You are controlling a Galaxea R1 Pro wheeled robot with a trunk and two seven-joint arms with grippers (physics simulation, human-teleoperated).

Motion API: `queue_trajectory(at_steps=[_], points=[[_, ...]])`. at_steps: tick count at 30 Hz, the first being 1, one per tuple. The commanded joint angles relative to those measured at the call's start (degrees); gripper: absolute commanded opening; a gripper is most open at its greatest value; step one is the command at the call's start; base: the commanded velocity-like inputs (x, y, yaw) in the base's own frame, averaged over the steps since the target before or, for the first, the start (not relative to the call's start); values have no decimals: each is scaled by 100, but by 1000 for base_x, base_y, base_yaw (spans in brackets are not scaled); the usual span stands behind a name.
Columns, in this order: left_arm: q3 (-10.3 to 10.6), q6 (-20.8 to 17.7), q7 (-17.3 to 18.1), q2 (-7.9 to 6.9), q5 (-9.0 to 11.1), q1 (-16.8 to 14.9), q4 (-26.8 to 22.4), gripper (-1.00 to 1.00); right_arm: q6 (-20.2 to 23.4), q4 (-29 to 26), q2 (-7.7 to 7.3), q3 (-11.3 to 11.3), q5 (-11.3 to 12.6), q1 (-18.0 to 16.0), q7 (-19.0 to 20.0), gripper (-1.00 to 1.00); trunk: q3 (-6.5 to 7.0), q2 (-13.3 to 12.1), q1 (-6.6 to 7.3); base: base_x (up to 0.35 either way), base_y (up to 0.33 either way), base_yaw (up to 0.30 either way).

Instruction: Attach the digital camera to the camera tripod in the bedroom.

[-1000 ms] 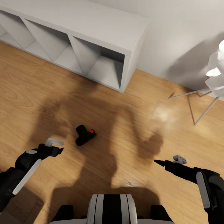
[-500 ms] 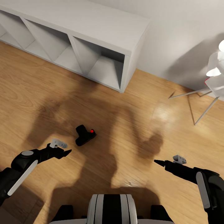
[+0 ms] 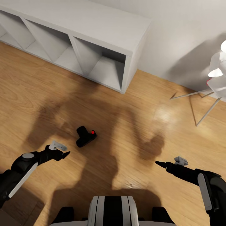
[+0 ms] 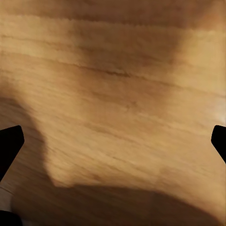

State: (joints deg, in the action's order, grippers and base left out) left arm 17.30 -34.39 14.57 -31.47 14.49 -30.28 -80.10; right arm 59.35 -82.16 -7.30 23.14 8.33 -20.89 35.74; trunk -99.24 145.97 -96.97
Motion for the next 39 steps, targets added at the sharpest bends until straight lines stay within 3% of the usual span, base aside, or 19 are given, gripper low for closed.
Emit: queue_trajectory(at_steps=[1, 6, 9, 17, 22, 39], points=[[3, -25, -56, 11, 15, -4, 27, 100, 41, -2, 0, 7, 35, -3, -8, 100, -3, 1, 1, 0, 0, 0], [-9, 2, -321, 75, -26, -4, 197, 100, 41, -2, 0, 7, 34, -3, -12, 100, -3, 1, 1, 0, 0, 0], [17, 241, -349, 103, -59, -4, 289, 100, 41, 1, 0, 7, 36, -3, -12, 100, -3, 1, 1, 0, 0, 0], [37, 1891, 247, 39, -171, -4, 652, 100, 41, 6, 0, 7, 37, -3, -6, 100, -3, 1, 1, 0, 0, 0], [37, 2503, 440, 45, -191, -4, 864, 100, 41, 7, 0, 7, 37, -3, -7, 100, -3, 1, 1, 0, 0, 0], [37, 2794, 550, 72, -211, -4, 1182, 100, 41, 23, 0, 6, 37, -3, -6, 100, -3, 1, 1, 0, 0, 0]])
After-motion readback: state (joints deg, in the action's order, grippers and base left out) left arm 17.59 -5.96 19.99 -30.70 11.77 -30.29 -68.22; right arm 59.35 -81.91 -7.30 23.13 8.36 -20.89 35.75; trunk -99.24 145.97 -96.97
